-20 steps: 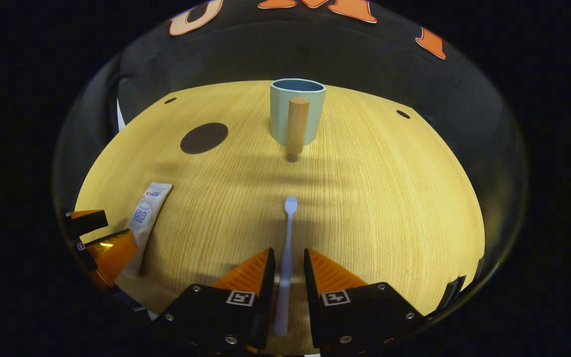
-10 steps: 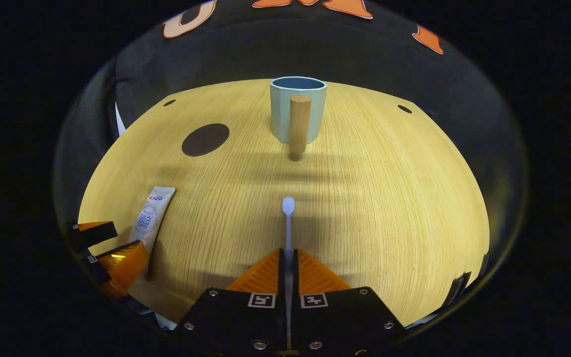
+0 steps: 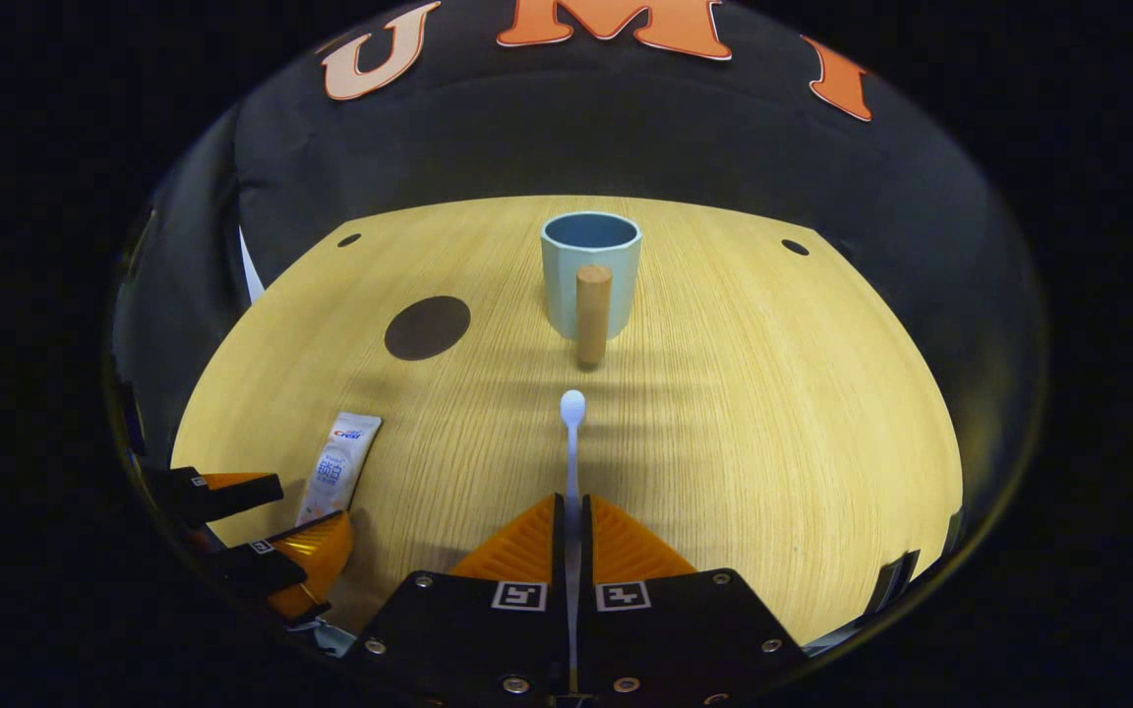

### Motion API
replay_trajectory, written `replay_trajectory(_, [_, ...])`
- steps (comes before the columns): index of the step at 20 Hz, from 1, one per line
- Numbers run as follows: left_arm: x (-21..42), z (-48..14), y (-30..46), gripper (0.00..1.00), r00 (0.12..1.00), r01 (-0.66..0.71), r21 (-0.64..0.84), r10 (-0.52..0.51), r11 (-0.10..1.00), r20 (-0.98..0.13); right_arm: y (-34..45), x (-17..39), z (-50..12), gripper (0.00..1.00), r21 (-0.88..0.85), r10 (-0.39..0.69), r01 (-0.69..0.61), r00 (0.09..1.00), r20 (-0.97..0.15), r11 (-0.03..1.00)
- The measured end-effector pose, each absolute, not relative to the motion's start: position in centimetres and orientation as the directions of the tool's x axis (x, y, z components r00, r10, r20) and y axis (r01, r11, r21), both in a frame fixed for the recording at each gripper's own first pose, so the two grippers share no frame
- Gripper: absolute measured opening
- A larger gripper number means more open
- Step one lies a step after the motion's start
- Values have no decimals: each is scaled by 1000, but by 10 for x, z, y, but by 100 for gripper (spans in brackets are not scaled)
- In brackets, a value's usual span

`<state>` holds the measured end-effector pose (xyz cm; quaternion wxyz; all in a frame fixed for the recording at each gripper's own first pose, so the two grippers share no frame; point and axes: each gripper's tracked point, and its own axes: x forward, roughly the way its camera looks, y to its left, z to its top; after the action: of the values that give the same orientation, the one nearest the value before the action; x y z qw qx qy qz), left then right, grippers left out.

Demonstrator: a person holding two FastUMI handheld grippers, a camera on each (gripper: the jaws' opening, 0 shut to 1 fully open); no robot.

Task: Put the toothbrush and toothpaste on the desktop into the cup, then pick up the cup and place it on the coaster on the desktop.

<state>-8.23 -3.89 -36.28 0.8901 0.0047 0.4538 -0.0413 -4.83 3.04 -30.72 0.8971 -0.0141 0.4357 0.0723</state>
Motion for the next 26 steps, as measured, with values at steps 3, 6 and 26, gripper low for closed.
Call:
replay_trajectory(3, [-79, -368, -41, 99, 594, 74, -19, -59, 997, -803, 25, -45, -296, 4, 39, 111, -127, 627, -771, 991])
replay_trajectory(6, [-82, -373, -41, 82, 584, 57, -12, -43, 998, -811, 21, -44, -289, 4, 42, 107, -116, 639, -762, 992])
replay_trajectory(26, [-78, -361, -47, 40, 567, 44, -64, -78, 997, -820, 16, 0, -224, 4, 60, 133, -124, 752, -645, 991])
